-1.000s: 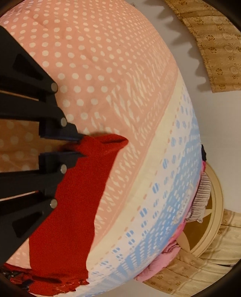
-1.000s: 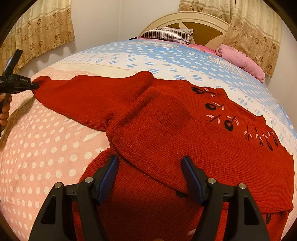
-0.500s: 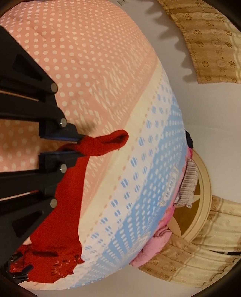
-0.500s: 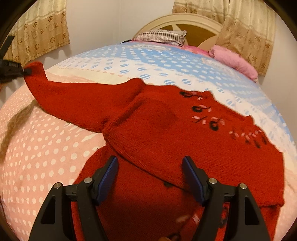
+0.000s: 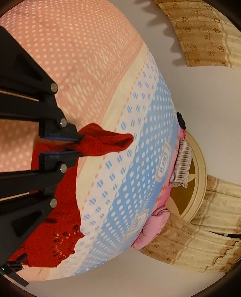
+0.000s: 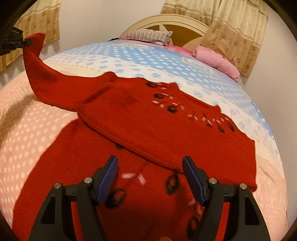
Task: Fold small clothes
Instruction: 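Grasp the sleeve cuff with the left tool and lift it over the body, then lay the sleeve on the cardigan and open the left tool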
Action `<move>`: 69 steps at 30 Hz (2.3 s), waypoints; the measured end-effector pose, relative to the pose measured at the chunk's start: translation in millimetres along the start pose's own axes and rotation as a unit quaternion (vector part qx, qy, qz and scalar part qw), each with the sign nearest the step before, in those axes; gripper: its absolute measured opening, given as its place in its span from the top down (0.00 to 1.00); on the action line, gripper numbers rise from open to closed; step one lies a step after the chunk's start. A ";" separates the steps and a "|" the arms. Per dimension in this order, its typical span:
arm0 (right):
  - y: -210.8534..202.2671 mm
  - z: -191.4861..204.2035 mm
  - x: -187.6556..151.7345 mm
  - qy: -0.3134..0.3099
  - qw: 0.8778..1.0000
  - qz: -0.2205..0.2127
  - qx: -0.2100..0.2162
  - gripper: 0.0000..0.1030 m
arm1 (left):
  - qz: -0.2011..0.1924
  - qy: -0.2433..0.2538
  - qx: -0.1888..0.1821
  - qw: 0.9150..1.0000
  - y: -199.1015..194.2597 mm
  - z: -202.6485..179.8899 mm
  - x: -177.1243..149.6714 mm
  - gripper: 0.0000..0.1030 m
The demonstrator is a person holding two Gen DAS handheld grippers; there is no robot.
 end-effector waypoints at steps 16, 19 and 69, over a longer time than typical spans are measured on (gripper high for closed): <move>-15.4 -79.0 -34.5 0.027 0.999 0.012 -0.022 0.30 | -0.007 0.000 -0.059 0.998 2.8 -100.8 15.9 0.91; -17.0 -96.0 -42.9 0.036 0.999 0.014 -0.030 0.30 | -0.011 0.003 -0.073 0.997 3.3 -122.6 18.4 0.91; -27.4 -174.0 -73.6 0.173 0.983 0.018 0.062 0.30 | -0.002 0.248 0.032 0.968 63.8 -153.0 -128.8 0.05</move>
Point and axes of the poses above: each gripper's, at about its wrist camera, not at the fingertips, and y roughly the way its jaws point, z to its left, x to its top, the point moved 9 cm from there along y, roughly the way its jaws point, and after that the axes turned 13 degrees about -x, right-handed, at the moved point
